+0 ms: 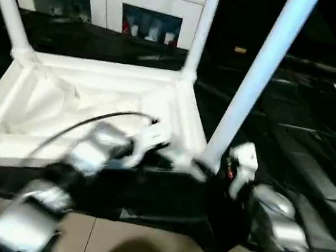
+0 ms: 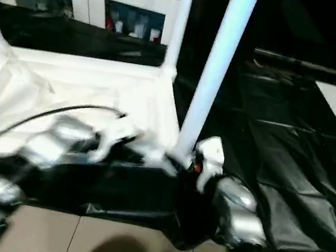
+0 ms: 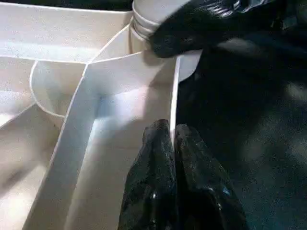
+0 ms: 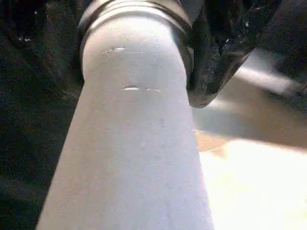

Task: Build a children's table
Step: Rotate leg to tighten

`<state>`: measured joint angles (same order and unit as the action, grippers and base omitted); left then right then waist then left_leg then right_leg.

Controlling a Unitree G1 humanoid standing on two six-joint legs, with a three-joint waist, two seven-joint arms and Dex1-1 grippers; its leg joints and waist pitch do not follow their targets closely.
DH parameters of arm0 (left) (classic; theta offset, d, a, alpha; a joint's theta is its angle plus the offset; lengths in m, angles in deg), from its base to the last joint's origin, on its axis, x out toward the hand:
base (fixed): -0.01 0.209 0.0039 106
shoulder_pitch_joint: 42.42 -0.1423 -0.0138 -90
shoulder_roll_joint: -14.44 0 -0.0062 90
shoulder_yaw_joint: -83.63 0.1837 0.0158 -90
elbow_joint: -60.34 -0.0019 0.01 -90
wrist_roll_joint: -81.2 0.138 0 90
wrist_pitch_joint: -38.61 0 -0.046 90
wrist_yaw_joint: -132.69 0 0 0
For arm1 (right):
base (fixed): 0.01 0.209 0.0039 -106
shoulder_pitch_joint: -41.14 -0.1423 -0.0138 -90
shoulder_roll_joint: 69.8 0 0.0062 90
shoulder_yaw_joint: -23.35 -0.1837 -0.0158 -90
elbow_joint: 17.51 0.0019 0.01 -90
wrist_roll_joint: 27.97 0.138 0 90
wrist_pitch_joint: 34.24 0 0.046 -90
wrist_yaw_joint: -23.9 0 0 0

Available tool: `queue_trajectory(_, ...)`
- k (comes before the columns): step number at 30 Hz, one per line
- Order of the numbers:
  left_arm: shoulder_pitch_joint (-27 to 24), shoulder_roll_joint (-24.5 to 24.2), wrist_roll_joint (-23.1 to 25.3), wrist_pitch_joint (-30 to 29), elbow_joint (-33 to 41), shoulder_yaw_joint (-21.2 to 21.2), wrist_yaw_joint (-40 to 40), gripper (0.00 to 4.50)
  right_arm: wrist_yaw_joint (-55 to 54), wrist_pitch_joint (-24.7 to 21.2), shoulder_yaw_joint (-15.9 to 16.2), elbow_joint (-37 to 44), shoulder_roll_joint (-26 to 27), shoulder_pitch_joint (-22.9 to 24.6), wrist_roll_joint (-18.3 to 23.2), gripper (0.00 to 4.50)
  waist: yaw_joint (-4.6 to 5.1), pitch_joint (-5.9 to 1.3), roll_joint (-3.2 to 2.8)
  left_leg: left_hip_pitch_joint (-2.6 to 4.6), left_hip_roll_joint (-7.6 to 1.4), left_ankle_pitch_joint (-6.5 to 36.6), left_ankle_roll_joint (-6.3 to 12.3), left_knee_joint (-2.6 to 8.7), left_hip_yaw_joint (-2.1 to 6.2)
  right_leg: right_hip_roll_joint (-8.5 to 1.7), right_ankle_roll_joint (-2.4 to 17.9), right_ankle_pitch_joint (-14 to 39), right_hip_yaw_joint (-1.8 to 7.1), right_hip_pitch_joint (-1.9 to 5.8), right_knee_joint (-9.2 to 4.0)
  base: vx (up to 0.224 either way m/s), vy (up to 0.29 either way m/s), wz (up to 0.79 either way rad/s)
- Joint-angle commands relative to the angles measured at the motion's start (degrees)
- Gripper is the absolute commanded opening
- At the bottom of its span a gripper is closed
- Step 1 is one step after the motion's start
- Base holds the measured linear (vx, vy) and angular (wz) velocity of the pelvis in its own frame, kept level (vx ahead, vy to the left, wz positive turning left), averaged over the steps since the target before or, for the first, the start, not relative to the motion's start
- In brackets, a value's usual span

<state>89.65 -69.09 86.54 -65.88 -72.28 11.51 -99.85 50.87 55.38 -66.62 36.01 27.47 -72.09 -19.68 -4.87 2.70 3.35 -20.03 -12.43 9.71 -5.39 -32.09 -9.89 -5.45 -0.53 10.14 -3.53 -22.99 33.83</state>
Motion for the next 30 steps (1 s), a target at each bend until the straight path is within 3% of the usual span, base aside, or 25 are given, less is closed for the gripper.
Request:
queue_trajectory(1,0.40,2.43,-0.79,-0.62,-4.22,-3.10,10.00,0.00,-9.13,-1.64,-0.62,-4.44,1.29,0.39,-2.37,2.68,0.36,-2.22,0.53,0.48,-0.06,21.96,-0.78,3.91,0.11,-2.59,4.17,34.83,1.25,1.25,-6.37,0.000,0.000,0.00)
queue_trajectory(5,1.68,5.05,-0.44,0.92,-6.91,-4.00,15.42,0.00,-17.16,-0.82,-1.81,-7.16,4.24,-1.62,-3.51,2.68,0.65,-2.49,0.39,0.20,0.02,22.26,0.01,4.20,0.28,-2.39,3.57,32.23,0.98,1.43,-6.55,0.000,0.000,0.00)
queue_trajectory(7,1.63,5.65,-0.39,0.95,-6.99,-3.87,15.45,0.00,-17.23,-0.43,-1.92,-7.56,5.10,-2.18,-3.19,2.68,0.74,-2.47,0.46,0.43,0.17,23.31,0.39,4.17,0.27,-2.30,3.49,32.45,0.98,1.14,-6.67,0.000,0.000,0.00)
queue_trajectory(10,1.90,6.84,-0.13,1.27,-8.07,-3.65,15.15,0.00,-16.94,0.85,-1.88,-8.73,6.55,-3.47,-3.05,2.68,0.80,-2.47,0.56,0.11,0.17,23.16,1.20,4.27,0.30,-2.40,3.75,31.53,0.98,1.28,-6.56,0.000,0.000,0.00)
queue_trajectory(13,1.75,6.56,0.04,1.38,-8.08,-3.12,13.86,0.00,-14.30,2.47,-2.56,-7.89,7.25,-3.44,-1.24,3.37,0.82,-2.40,0.68,0.06,0.18,23.22,1.65,4.31,0.24,-2.54,3.80,31.75,0.97,1.21,-6.59,0.000,0.000,0.00)
queue_trajectory(16,1.69,6.08,0.10,1.69,-8.17,-2.70,13.01,0.00,-13.11,3.65,-3.00,-7.25,7.45,-3.36,-0.08,3.47,0.96,-2.42,0.69,-0.25,0.16,23.00,1.93,4.37,0.31,-2.65,3.65,31.97,0.92,1.34,-6.58,0.000,0.000,0.00)
queue_trajectory(17,1.69,6.08,0.10,1.69,-8.17,-2.70,13.01,0.00,-13.11,3.65,-3.00,-7.25,7.45,-3.36,-0.08,3.71,1.25,-2.45,0.68,-0.52,0.08,22.48,1.81,4.49,0.40,-2.59,4.02,30.80,0.91,1.50,-6.36,0.000,0.000,0.00)
queue_trajectory(18,1.51,5.42,0.25,2.08,-7.81,-2.27,11.86,0.00,-11.87,3.88,-2.50,-6.61,6.79,-3.28,-0.24,3.79,1.23,-2.55,0.35,-0.51,0.05,22.40,1.74,4.52,0.44,-2.63,4.22,30.30,0.91,1.56,-6.27,0.000,0.000,0.00)
queue_trajectory(19,1.39,5.02,0.34,2.32,-7.56,-2.07,11.02,0.00,-10.65,3.71,-2.12,-6.10,6.19,-3.18,-0.29,3.79,1.41,-2.55,0.60,-0.60,0.08,22.09,1.89,4.46,0.31,-2.53,4.42,29.56,0.97,1.52,-6.28,0.000,0.000,0.00)
queue_trajectory(22,1.07,4.11,0.45,2.64,-6.87,-1.60,8.91,0.00,-7.62,3.39,-1.35,-4.77,4.67,-2.85,-0.30,3.79,1.38,-2.62,0.41,-0.70,-0.07,20.78,2.19,4.45,0.19,-2.60,5.55,27.33,1.16,1.60,-6.03,0.000,0.000,0.00)
queue_trajectory(24,-0.47,0.64,0.26,3.89,-3.51,0.66,-0.61,0.00,6.68,3.20,1.39,2.23,-2.89,0.14,0.59,3.79,0.97,-2.83,-0.01,-0.59,-0.21,20.06,2.85,4.25,0.04,-2.48,6.29,24.11,1.33,2.06,-5.87,0.000,0.000,0.00)
queue_trajectory(25,-0.62,0.38,0.16,4.13,-3.22,0.86,-1.52,0.00,7.91,3.29,1.62,2.79,-3.55,0.48,0.66,3.79,0.80,-2.92,0.21,-0.79,-0.36,18.15,3.89,4.09,-0.16,-2.34,7.68,19.20,1.57,2.18,-5.27,0.000,0.000,0.00)
queue_trajectory(27,-1.57,-1.33,-0.55,5.16,-1.17,2.20,-7.22,0.00,15.26,3.50,3.07,6.38,-7.79,2.78,1.21,3.79,0.70,-2.89,0.15,-0.81,-0.35,17.98,4.88,4.04,-0.28,-2.29,8.62,18.94,1.43,2.35,-5.22,0.000,0.000,0.00)
queue_trajectory(30,-2.81,-3.46,-1.96,5.68,1.91,3.94,-14.54,0.00,22.71,3.00,4.51,9.72,-12.22,5.12,2.27,3.79,0.48,-3.41,-0.10,-0.61,-0.65,13.23,5.66,3.56,-0.58,-2.46,11.89,12.06,1.65,2.38,-4.38,0.036,-0.021,0.03)
